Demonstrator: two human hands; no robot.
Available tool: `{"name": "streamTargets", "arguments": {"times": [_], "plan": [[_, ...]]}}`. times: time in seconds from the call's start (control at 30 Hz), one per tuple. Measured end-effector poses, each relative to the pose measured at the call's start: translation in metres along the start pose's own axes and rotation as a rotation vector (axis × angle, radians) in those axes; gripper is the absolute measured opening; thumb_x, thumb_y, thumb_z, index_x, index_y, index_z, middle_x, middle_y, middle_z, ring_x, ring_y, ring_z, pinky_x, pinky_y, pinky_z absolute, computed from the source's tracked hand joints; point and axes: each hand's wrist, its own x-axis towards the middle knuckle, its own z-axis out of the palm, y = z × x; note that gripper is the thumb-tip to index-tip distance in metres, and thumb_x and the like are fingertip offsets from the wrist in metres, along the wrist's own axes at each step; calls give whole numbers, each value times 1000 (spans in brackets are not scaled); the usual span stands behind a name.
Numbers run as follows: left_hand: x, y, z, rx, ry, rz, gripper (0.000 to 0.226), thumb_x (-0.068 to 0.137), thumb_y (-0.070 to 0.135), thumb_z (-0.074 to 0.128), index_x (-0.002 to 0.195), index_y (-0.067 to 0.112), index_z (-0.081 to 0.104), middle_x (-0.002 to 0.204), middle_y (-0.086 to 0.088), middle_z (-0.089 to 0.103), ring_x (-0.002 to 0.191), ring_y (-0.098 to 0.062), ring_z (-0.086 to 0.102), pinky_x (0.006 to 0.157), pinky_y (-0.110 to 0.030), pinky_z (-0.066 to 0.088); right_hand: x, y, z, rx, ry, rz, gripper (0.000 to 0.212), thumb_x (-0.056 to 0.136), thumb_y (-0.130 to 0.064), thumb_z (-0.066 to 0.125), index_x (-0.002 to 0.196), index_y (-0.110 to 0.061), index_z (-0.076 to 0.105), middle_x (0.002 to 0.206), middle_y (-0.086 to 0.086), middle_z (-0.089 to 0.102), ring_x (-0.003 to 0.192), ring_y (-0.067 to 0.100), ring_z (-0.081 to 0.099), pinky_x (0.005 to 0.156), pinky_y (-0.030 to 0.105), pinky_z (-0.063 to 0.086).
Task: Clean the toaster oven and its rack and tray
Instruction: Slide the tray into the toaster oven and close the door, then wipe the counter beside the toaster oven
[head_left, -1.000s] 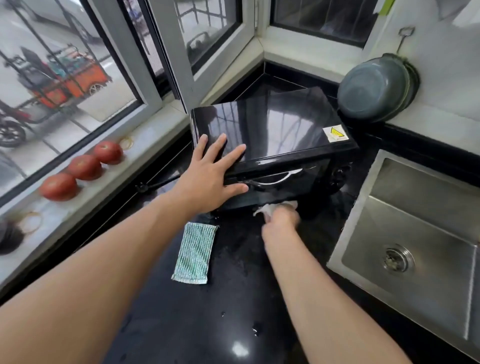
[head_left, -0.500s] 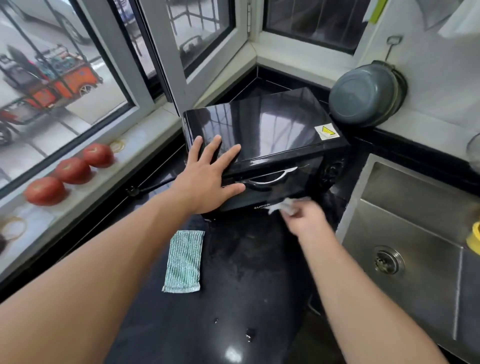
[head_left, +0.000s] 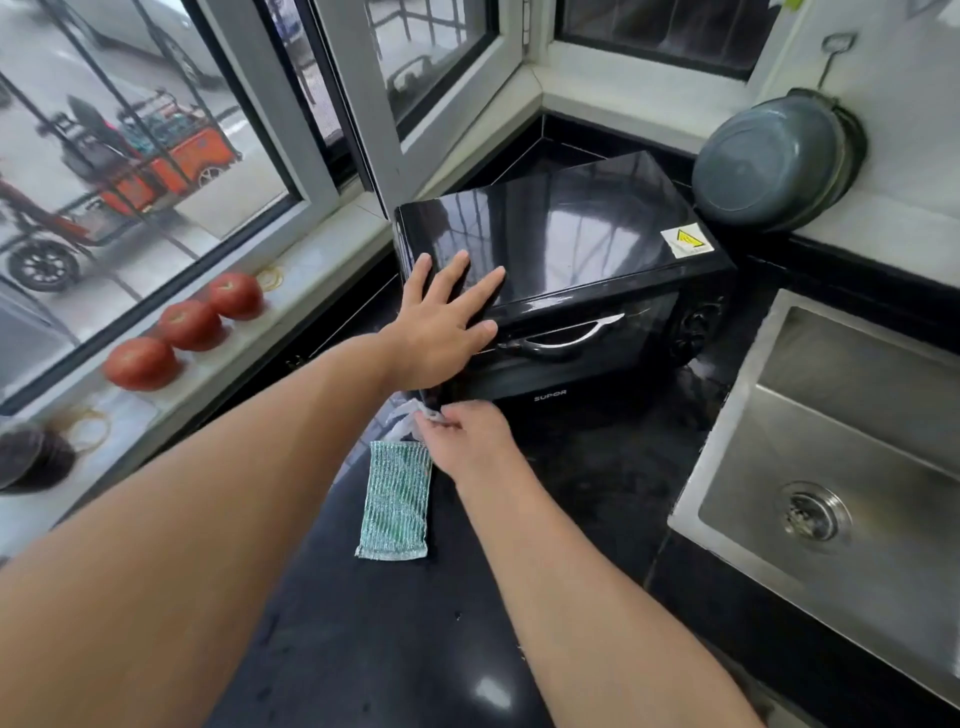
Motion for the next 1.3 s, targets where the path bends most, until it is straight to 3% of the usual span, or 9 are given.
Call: {"name": "streamTargets", "arguments": {"times": [0.07,0.17,0.3,0.4,0.57,0.73,0.93,1.1,1.3], "plan": [[0,1,0,21,10,20,60,112,37,34,164,39,4,172,-2,-16,153,-22,-29,120,-39,-21,-5,-3,-21,635,-98,102,29,98,-14,56,74,3,60,76,13,65,90,20,66,83,30,48],[2,-5,-1,42,45,62,59,112,35,35,164,37,7,172,1,-10,155,-25,-23,120,-38,-21,-10,-1,-70,1250,-163,175,26,94,16,38,81,5,58,77,18,65,83,26,66,76,35,58],[0,-4,-1,-52,-3,21,59,112,35,34,163,41,6,172,0,-15,152,-23,-31,121,-39,-20,2,15,-138,835,484,9,24,91,13,45,90,-3,64,96,13,66,82,20,65,78,24,54],[-2,-5,1,-28,23,34,58,112,36,32,164,40,5,172,-1,-15,152,-20,-31,120,-37,-21,27,36,-178,-94,968,-86,22,95,-9,42,102,-14,61,106,8,60,95,29,58,78,30,43],[8,-14,11,1,89,57,58,112,40,33,163,42,7,173,-1,-11,153,-27,-29,123,-41,-17,59,88,-126,-1099,506,-420,49,84,-32,35,103,-1,68,106,26,60,104,45,52,97,47,42],[14,-26,23,-28,177,55,56,110,48,35,161,50,12,173,8,-5,156,-25,-23,127,-51,0,27,93,-34,-1148,-122,-759,47,84,-15,43,128,-11,59,142,12,44,134,36,34,115,41,28],[6,-14,47,12,353,-50,53,110,48,35,160,48,20,174,2,3,159,-32,-10,127,-59,9,-11,124,-132,-1176,21,-657,39,91,-3,50,127,-14,63,144,5,45,136,27,34,109,34,38],[-60,-13,124,-152,767,-63,58,98,16,61,154,18,46,165,-23,21,154,-42,19,126,-51,18,-17,128,-227,-1210,334,-487,21,87,-7,60,105,-15,68,120,3,57,115,30,48,99,39,44],[-99,-91,191,54,78,-328,63,97,28,62,156,25,41,160,-15,34,142,-40,31,117,-46,36,-24,142,-209,-1318,145,-542,63,73,8,51,126,-28,54,119,-3,44,111,26,41,85,36,46]]}}
